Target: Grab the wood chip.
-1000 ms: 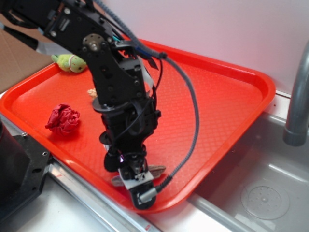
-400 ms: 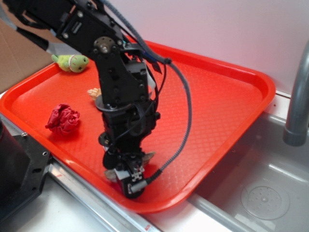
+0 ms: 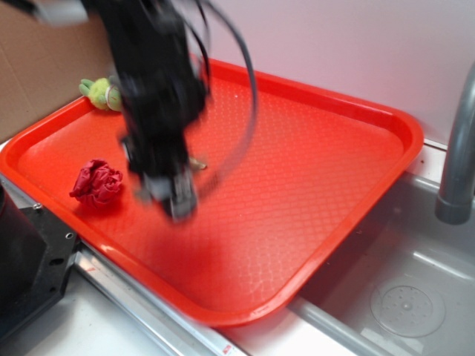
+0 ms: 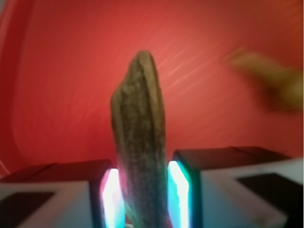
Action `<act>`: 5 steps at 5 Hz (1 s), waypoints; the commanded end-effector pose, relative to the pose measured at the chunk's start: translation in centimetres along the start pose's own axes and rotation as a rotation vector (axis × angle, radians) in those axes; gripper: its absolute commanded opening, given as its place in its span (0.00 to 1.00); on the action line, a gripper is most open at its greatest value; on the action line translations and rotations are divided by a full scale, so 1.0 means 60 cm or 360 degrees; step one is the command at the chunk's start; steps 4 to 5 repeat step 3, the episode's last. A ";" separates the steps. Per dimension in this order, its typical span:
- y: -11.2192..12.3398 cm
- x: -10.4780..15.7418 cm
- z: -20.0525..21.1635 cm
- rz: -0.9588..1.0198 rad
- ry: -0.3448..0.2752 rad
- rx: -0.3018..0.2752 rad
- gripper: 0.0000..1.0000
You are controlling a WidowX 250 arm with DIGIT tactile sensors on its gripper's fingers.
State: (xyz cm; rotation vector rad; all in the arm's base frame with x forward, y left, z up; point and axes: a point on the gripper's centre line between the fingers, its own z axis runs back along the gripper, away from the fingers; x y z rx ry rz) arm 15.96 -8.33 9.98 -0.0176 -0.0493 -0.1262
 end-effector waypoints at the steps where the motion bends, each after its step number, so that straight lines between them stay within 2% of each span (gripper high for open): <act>1: 0.103 0.009 0.176 0.0641 -0.0294 0.0019 0.00; 2: 0.129 0.012 0.256 0.0726 -0.0189 -0.0053 0.00; 3: 0.130 0.011 0.231 0.0703 -0.0102 -0.0115 0.00; 5: 0.130 0.011 0.231 0.0703 -0.0102 -0.0115 0.00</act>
